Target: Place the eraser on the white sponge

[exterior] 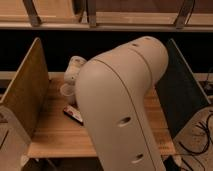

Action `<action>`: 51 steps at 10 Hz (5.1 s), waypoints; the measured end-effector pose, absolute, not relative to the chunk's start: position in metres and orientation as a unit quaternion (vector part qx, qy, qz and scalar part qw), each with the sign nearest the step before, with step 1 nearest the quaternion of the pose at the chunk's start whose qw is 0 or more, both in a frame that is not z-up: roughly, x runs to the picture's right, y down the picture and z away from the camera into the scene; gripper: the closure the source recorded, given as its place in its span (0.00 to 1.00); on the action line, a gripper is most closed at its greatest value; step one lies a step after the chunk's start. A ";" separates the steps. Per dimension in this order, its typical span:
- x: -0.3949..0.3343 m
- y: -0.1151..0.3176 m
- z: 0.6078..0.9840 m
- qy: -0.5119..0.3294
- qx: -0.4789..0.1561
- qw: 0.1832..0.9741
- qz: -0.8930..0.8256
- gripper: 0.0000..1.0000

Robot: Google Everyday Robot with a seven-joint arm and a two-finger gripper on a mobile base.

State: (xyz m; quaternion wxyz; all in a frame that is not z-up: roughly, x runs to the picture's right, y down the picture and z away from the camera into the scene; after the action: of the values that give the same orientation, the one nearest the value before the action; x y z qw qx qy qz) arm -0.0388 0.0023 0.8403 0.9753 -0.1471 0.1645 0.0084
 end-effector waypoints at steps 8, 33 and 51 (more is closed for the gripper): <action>-0.039 0.002 0.840 0.161 -0.147 0.976 0.013 0.30; -0.117 0.111 0.781 0.068 -0.130 0.969 0.199 0.30; -0.191 0.155 0.881 0.054 -0.255 0.962 0.077 0.30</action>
State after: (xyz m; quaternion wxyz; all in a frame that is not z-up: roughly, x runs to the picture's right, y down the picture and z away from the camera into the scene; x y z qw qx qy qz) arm -0.1914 0.1548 0.8809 0.9624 -0.2549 0.0539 0.0766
